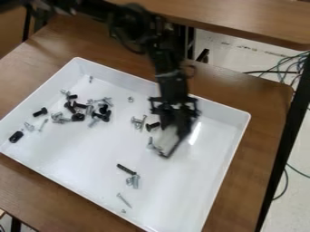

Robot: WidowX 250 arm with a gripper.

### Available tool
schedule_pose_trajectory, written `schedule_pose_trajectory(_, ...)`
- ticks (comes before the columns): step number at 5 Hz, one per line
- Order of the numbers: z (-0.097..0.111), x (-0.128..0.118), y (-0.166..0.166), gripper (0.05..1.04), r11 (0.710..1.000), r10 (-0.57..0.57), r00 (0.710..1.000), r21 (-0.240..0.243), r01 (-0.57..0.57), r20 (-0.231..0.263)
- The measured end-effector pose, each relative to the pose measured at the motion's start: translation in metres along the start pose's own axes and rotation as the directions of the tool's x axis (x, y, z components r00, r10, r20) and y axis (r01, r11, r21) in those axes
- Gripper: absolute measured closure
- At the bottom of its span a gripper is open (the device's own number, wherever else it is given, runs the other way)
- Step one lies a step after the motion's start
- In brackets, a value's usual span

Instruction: Sweep into pile

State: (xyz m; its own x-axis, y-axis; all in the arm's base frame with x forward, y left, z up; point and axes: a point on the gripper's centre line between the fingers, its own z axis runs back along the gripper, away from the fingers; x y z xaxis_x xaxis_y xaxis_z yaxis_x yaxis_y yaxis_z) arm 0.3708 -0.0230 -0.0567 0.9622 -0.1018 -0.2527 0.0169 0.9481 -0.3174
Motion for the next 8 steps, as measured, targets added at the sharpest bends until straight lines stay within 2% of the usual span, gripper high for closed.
schedule_pose_trajectory(1,0.002,-0.018,0.034,0.724,0.999,0.042,0.996,0.004,-0.042,0.075)
schedule_pose_trajectory(2,0.005,-0.036,0.06,0.724,0.996,0.085,0.988,0.008,-0.087,0.128)
schedule_pose_trajectory(3,0.011,-0.056,0.094,0.724,0.988,0.122,0.979,0.069,-0.135,0.166)
schedule_pose_trajectory(4,0.02,-0.071,0.129,0.724,0.976,0.166,0.964,0.106,-0.191,0.208)
schedule_pose_trajectory(5,0.023,-0.076,0.141,0.725,0.971,0.124,0.973,0.177,-0.159,0.194)
schedule_pose_trajectory(6,0.03,-0.082,0.15,0.725,0.964,0.126,0.966,0.201,-0.173,0.224)
schedule_pose_trajectory(7,0.031,-0.109,0.14,0.725,0.959,0.069,0.979,0.259,-0.119,0.192)
schedule_pose_trajectory(8,0.034,-0.116,0.111,0.725,0.964,0.019,0.985,0.258,-0.064,0.173)
